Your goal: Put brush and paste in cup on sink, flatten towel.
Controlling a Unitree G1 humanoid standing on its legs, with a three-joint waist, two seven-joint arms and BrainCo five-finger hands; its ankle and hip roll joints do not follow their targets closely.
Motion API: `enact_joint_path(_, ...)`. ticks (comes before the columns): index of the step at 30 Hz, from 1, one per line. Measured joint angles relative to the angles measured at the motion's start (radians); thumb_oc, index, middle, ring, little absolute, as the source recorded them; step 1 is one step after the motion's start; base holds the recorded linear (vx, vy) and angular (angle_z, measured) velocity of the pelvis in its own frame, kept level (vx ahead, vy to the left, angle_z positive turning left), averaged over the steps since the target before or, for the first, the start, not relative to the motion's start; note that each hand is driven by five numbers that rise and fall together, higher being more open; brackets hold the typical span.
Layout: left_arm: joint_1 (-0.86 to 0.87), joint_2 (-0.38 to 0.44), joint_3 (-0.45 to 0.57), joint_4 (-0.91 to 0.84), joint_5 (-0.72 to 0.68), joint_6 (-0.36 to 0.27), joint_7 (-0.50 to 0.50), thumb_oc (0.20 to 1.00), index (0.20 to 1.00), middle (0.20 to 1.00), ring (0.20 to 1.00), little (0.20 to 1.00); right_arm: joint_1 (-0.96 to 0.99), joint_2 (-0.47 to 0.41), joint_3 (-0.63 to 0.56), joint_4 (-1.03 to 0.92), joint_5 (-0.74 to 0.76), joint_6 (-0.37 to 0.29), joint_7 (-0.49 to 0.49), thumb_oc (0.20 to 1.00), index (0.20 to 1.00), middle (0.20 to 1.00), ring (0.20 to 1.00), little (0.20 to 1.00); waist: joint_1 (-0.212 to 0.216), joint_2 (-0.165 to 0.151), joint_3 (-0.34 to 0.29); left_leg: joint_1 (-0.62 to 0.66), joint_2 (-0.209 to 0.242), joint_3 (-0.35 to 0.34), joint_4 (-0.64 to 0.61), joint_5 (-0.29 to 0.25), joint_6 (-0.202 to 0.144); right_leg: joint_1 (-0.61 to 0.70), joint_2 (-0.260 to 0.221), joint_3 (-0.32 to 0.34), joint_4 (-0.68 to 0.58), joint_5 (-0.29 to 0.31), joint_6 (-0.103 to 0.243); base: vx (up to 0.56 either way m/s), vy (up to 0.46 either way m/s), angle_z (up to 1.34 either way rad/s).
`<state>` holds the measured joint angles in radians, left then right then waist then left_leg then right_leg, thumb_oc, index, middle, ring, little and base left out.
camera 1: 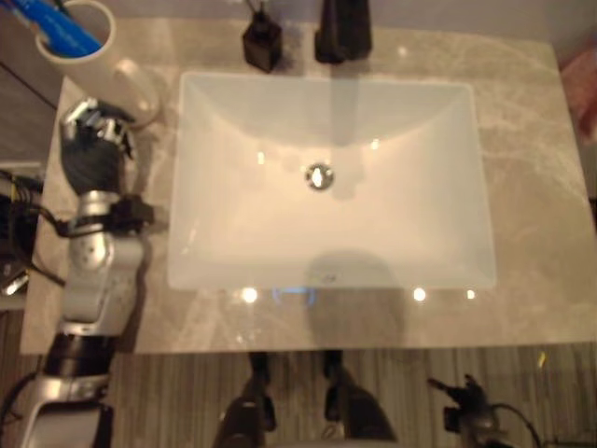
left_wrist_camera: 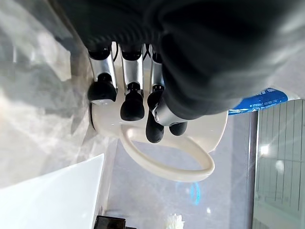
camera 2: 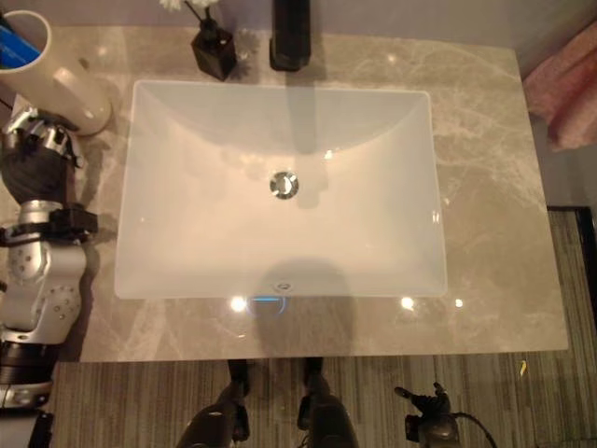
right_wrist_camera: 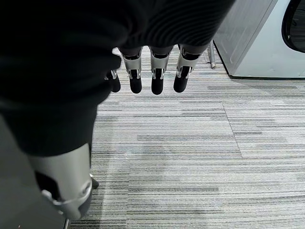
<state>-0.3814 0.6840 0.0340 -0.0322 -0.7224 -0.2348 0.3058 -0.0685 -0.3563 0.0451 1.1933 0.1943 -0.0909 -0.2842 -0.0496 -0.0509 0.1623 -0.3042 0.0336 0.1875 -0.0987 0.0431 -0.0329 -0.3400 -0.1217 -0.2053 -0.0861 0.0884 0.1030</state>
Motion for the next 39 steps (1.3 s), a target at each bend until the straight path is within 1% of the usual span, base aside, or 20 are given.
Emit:
enact_joint_path(1, -0.019, 0.019, -0.015, 0.027, -0.008, 0.002, 0.0, 0.2, 0.2, 0.2, 0.2, 0.2, 0.0, 0.0, 0.0, 0.0, 0.0, 0.0, 0.0, 1.0, 1.0, 1.0, 1.0, 1.0, 0.0, 0.001, -0.001, 0.001, 0.0, 0.0, 0.0, 0.001, 0.0, 0.001, 0.0, 0.0, 0.0, 0.001, -0.001, 0.0, 0.0, 0.0)
enact_joint_path(5, -0.048, 0.024, -0.034, 0.061, -0.029, 0.003, -0.004, 0.2, 0.2, 0.2, 0.2, 0.2, 0.0, -0.001, 0.013, 0.001, 0.0, 0.002, 0.001, 1.0, 1.0, 1.0, 1.0, 1.0, -0.004, 0.002, -0.001, 0.008, 0.001, 0.0, 0.0, 0.002, 0.0, 0.007, 0.0, -0.001, 0.0, 0.001, -0.001, -0.04, 0.001, 0.0)
enact_joint_path(8, -0.089, 0.049, -0.066, 0.106, -0.048, 0.004, -0.004, 0.2, 0.2, 0.2, 0.2, 0.2, -0.001, -0.003, 0.018, 0.0, -0.001, 0.002, 0.003, 1.0, 1.0, 1.0, 1.0, 1.0, -0.007, 0.002, -0.001, 0.011, 0.001, -0.001, 0.0, 0.004, -0.001, 0.01, 0.0, 0.0, 0.0, 0.003, -0.004, -0.03, 0.009, 0.0)
enact_joint_path(16, -0.17, 0.055, -0.097, 0.188, -0.062, 0.001, 0.004, 0.2, 0.2, 0.2, 0.2, 0.2, 0.0, -0.004, 0.038, 0.001, -0.038, 0.002, 0.003, 1.0, 1.0, 1.0, 1.0, 1.0, -0.017, 0.003, -0.001, 0.003, 0.002, 0.004, 0.0, 0.008, -0.002, -0.001, 0.001, 0.002, 0.0, 0.009, -0.005, 0.0, 0.002, 0.0)
enact_joint_path(19, -0.218, 0.099, -0.124, 0.221, -0.068, 0.0, 0.006, 0.2, 0.2, 0.2, 0.2, 0.2, -0.001, -0.007, 0.039, 0.0, -0.038, 0.002, 0.004, 1.0, 1.0, 1.0, 1.0, 1.0, -0.022, 0.004, -0.004, -0.018, 0.002, 0.01, 0.0, 0.012, -0.002, -0.023, 0.002, 0.007, 0.0, 0.015, -0.006, 0.01, 0.006, -0.03)
enact_joint_path(27, -0.317, 0.128, -0.161, 0.303, -0.087, -0.004, 0.02, 0.2, 0.2, 0.2, 0.2, 0.2, -0.002, -0.012, 0.076, -0.002, -0.038, 0.0, 0.007, 1.0, 1.0, 1.0, 1.0, 1.0, -0.048, 0.005, -0.013, -0.039, 0.003, 0.016, 0.0, 0.013, -0.002, -0.049, 0.003, 0.015, 0.0, 0.019, -0.007, 0.0, 0.001, -0.02)
enact_joint_path(31, -0.407, 0.142, -0.208, 0.362, -0.107, -0.018, 0.022, 0.2, 0.2, 0.2, 0.2, 0.2, -0.004, -0.041, 0.1, -0.028, -0.038, 0.0, 0.007, 1.0, 1.0, 1.0, 1.0, 1.0, -0.052, 0.004, -0.022, -0.072, 0.004, 0.015, 0.0, 0.019, 0.001, -0.081, 0.004, 0.015, 0.0, 0.027, -0.011, 0.0, 0.0, 0.0)
enact_joint_path(36, -0.421, 0.147, -0.209, 0.367, -0.117, -0.025, 0.024, 0.2, 0.2, 0.2, 0.2, 0.2, -0.009, -0.047, 0.107, -0.04, -0.038, -0.005, 0.006, 1.0, 1.0, 1.0, 1.0, 1.0, -0.059, 0.004, -0.022, -0.08, 0.005, 0.016, 0.0, 0.022, 0.001, -0.09, 0.005, 0.016, 0.001, 0.029, -0.011, 0.0, 0.0, 0.0)
enact_joint_path(39, -0.398, 0.146, -0.201, 0.338, -0.117, -0.025, 0.025, 0.2, 0.2, 0.2, 0.2, 0.2, -0.01, -0.046, 0.107, -0.038, -0.038, -0.005, 0.006, 1.0, 1.0, 1.0, 1.0, 1.0, -0.057, 0.004, -0.022, -0.08, 0.004, 0.014, 0.0, 0.022, 0.001, -0.088, 0.004, 0.015, 0.001, 0.029, -0.011, 0.0, 0.0, 0.0)
